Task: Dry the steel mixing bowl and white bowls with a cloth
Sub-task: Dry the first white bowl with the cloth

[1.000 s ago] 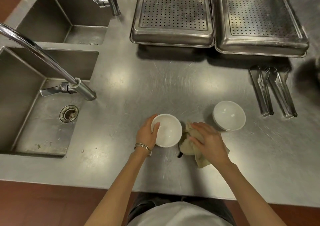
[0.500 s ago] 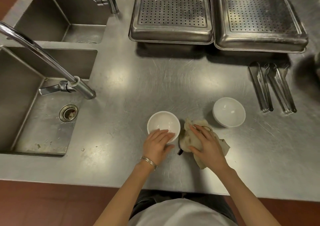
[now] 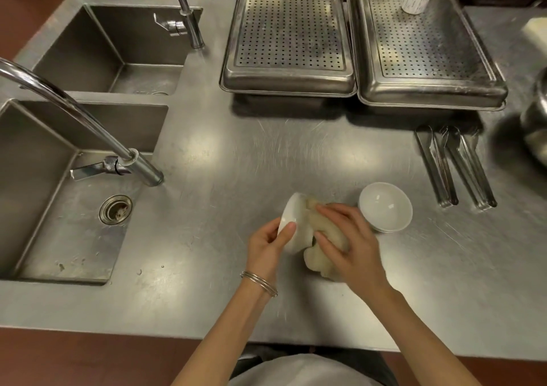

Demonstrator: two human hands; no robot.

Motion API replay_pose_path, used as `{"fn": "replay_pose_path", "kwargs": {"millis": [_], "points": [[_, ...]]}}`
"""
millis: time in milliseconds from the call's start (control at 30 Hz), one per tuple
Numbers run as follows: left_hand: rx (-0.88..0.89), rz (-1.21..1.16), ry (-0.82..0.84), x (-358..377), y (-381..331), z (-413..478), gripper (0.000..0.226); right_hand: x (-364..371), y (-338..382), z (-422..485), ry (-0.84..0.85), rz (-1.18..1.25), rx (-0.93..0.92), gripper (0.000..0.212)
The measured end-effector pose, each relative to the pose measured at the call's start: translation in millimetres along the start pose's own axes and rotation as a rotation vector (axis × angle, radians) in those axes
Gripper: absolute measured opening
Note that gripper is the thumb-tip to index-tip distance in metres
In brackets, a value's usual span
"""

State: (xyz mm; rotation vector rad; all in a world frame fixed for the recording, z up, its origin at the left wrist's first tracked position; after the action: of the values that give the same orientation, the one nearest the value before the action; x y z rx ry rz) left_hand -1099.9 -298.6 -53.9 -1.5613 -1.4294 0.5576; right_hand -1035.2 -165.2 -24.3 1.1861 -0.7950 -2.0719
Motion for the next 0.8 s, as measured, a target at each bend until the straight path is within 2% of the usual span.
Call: {"fn": "replay_pose_path", "kwargs": {"millis": [67,167,267,467,567,800], "points": [[0.004,-0.051,0.017,8,-3,-4,0.008,13,0,5,0.054,-0.098,-0.098,0.039],[0.037,-0.033,0.032,14,-4,-8,0.015,19,-6,13,0.039,-0.177,-0.124,0.035],[0.055,0.003,0.051,16,-1,-11,0.012,19,-10,19,0.021,-0.149,-0.063,0.030],[0.058,0.024,0.068,3,5,-10,0.022,12,-28,33,-0.014,0.082,0.258,0.020],[0.114,0.077,0.031,2,2,-9,0.028,7,-23,27,-0.048,0.136,0.237,0.024],[0.153,0.214,0.120,4,-6,-10,0.028,18,-9,2,-0.200,0.102,0.184,0.030]]}}
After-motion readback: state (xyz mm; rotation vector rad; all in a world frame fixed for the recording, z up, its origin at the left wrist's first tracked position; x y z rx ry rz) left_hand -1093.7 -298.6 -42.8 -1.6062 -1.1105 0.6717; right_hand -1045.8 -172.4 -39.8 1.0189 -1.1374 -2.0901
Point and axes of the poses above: each hand's wrist, its own z-axis towards the middle knuckle, its own x-axis out of the palm, y = z × x, the point moved 2 cm from there along z, towards the middle knuckle, and after that the axes turned 9 degrees about -x, right-handed, at the moved point
